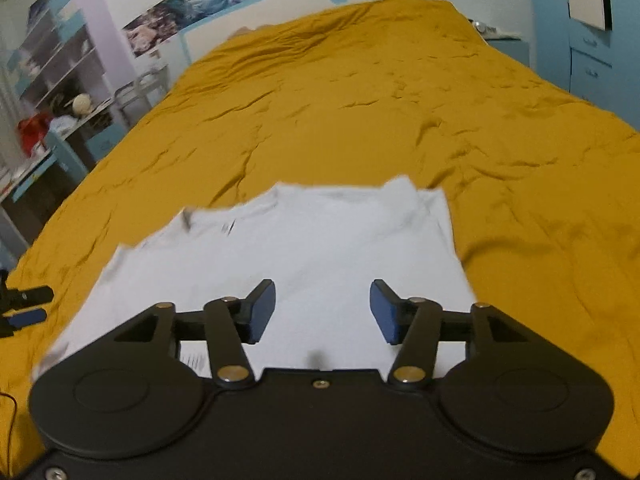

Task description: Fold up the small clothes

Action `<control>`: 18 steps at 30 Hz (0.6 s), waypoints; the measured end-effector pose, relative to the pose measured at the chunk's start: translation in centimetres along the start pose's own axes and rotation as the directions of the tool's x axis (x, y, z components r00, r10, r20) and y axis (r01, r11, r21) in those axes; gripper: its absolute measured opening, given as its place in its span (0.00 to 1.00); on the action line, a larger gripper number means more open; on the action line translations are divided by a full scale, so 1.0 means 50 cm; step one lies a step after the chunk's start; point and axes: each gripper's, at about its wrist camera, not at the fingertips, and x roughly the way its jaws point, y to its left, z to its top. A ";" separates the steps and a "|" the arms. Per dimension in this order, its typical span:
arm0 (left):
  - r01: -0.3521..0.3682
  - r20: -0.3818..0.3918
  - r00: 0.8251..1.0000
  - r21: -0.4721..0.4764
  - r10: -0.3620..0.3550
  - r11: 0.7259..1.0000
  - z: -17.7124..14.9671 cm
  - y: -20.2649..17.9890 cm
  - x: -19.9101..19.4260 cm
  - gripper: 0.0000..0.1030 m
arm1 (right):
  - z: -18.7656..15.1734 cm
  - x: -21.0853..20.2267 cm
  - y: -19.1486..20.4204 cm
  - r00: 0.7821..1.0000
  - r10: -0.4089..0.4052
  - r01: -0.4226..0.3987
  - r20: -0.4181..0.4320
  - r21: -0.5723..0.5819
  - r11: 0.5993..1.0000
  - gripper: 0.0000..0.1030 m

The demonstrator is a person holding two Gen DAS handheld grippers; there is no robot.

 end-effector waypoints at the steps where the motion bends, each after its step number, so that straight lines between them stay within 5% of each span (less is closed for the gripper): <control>1: 0.002 -0.013 1.000 -0.006 -0.002 1.000 -0.017 0.003 -0.009 0.83 | -0.020 -0.010 0.004 1.000 0.002 -0.002 -0.005 -0.010 1.000 0.53; 6: -0.059 -0.099 0.994 -0.033 0.055 0.998 -0.096 0.041 0.003 0.83 | -0.095 -0.005 -0.020 0.995 -0.061 0.058 -0.084 -0.039 0.998 0.53; 10: -0.048 -0.092 0.995 -0.029 0.045 0.998 -0.128 0.066 0.010 0.83 | -0.128 0.002 -0.062 0.991 -0.090 0.089 -0.102 -0.011 0.996 0.51; 13: -0.053 -0.092 0.994 -0.022 0.051 0.998 -0.124 0.055 0.002 0.83 | -0.109 -0.004 -0.060 0.991 -0.080 0.078 -0.110 -0.019 0.997 0.53; 18: -0.041 -0.067 0.997 -0.091 0.035 0.995 -0.091 0.055 -0.002 0.84 | -0.013 0.013 -0.043 0.999 -0.042 0.042 -0.003 -0.063 0.997 0.53</control>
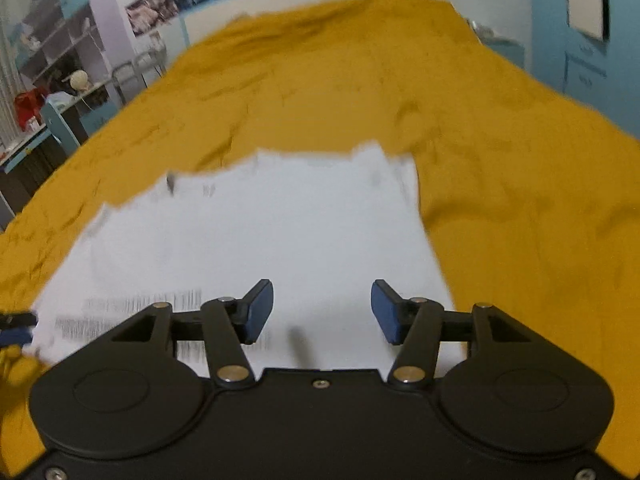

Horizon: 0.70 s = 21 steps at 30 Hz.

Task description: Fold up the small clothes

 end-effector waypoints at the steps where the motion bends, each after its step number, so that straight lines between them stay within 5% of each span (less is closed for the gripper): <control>1: -0.001 0.000 1.000 0.000 0.001 1.000 0.006 0.000 0.000 0.84 | 0.024 0.015 0.000 1.000 -0.007 0.008 0.021 -0.018 1.000 0.53; 5: -0.016 -0.015 1.000 -0.017 0.016 1.000 0.006 0.008 0.010 0.84 | 0.113 0.109 -0.017 0.995 -0.048 0.055 0.088 -0.086 0.995 0.53; 14: -0.049 -0.020 0.999 0.002 0.049 0.999 0.013 -0.004 0.032 0.88 | 0.168 0.286 -0.042 0.990 -0.139 0.139 0.014 -0.140 0.980 0.53; 15: -0.053 -0.021 0.998 0.003 0.053 0.999 0.014 -0.005 0.036 0.88 | 0.163 0.292 -0.043 0.991 -0.135 0.134 0.003 -0.140 0.981 0.48; 16: -0.059 -0.020 0.998 0.002 0.059 0.998 0.015 -0.007 0.037 0.89 | 0.161 0.298 -0.049 0.992 -0.126 0.123 -0.015 -0.141 0.982 0.18; 21: -0.074 0.029 0.997 0.014 0.074 0.997 0.033 -0.021 0.025 0.89 | 0.169 0.284 -0.055 0.988 -0.152 0.156 0.039 -0.125 0.980 0.09</control>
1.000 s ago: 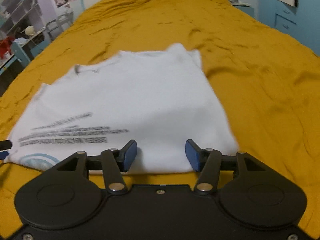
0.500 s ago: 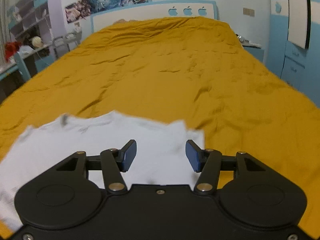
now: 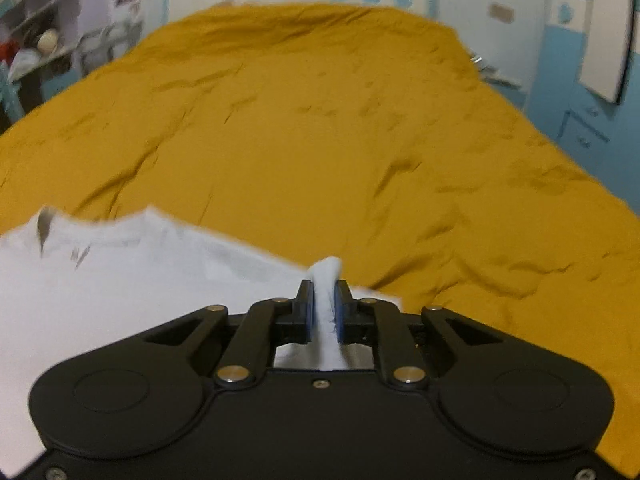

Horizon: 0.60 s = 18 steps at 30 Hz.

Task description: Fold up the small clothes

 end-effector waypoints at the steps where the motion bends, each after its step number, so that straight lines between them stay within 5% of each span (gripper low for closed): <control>1: -0.008 0.014 1.000 0.019 0.008 1.000 0.005 -0.003 0.000 0.89 | -0.001 0.005 -0.007 1.000 -0.007 0.007 -0.006 0.026 1.000 0.09; 4: -0.043 0.007 0.999 0.014 0.043 0.999 0.022 -0.002 0.016 0.88 | -0.016 0.047 -0.013 0.995 -0.025 0.028 -0.101 0.029 0.999 0.09; 6: -0.021 0.017 1.000 0.008 0.021 1.000 0.035 -0.005 0.015 0.88 | -0.013 0.029 -0.016 0.997 -0.026 0.030 -0.078 0.050 0.998 0.12; 8: -0.034 0.039 0.999 0.045 0.032 0.998 0.044 -0.017 0.007 0.89 | -0.008 -0.023 -0.017 1.000 -0.005 0.007 -0.028 0.096 0.995 0.29; 11: -0.024 0.049 0.999 0.070 0.021 0.997 0.055 -0.023 -0.007 0.89 | -0.018 -0.116 -0.018 0.995 0.097 -0.093 -0.023 0.119 0.988 0.30; 15: -0.031 0.045 0.999 0.099 0.027 0.995 0.054 -0.026 -0.031 0.89 | -0.082 -0.245 -0.006 0.990 0.120 -0.114 -0.072 0.072 0.991 0.31; 18: -0.039 0.033 0.999 0.109 0.035 0.993 0.036 -0.018 -0.044 0.90 | -0.143 -0.297 -0.009 0.990 0.082 -0.074 -0.117 0.072 0.995 0.47</control>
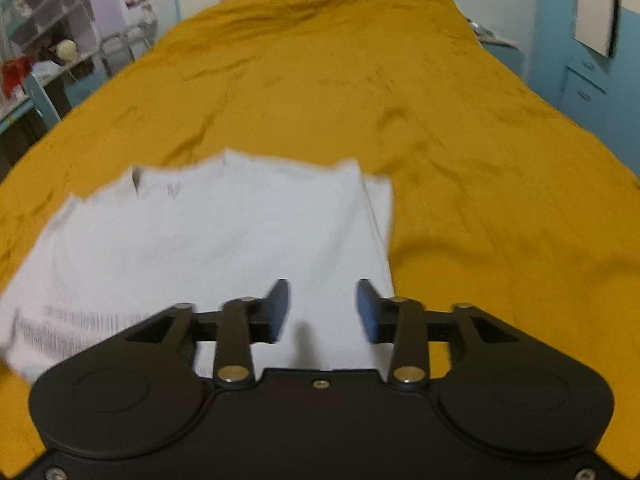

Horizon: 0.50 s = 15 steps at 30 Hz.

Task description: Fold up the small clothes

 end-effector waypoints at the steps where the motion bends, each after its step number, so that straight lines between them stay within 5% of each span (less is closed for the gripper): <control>1: -0.003 -0.008 1.000 0.000 0.003 1.000 -0.007 0.003 -0.002 0.90 | -0.021 -0.009 -0.003 1.000 -0.022 0.022 -0.001 0.014 1.000 0.53; 6: -0.024 -0.062 0.998 0.002 0.024 1.000 -0.049 0.023 0.016 0.89 | -0.083 0.001 -0.039 0.999 -0.021 0.025 -0.040 0.104 0.994 0.51; 8: -0.031 -0.088 0.996 0.003 0.032 1.000 -0.062 0.029 0.029 0.73 | -0.084 0.003 -0.039 0.998 -0.026 0.031 -0.053 0.089 0.996 0.09; 9: -0.050 -0.096 0.994 0.007 0.051 0.999 -0.067 0.031 0.031 0.59 | -0.079 0.002 -0.038 0.998 -0.030 0.035 -0.054 0.089 0.995 0.08; 10: -0.065 -0.093 0.993 0.011 0.066 0.998 -0.072 0.033 0.027 0.54 | -0.077 -0.008 -0.040 0.999 -0.034 0.038 -0.041 0.099 0.994 0.05; 15: -0.053 -0.119 0.991 0.017 0.054 0.998 -0.084 0.063 0.025 0.69 | -0.099 -0.005 -0.061 0.996 -0.047 0.055 -0.072 0.119 0.991 0.04</control>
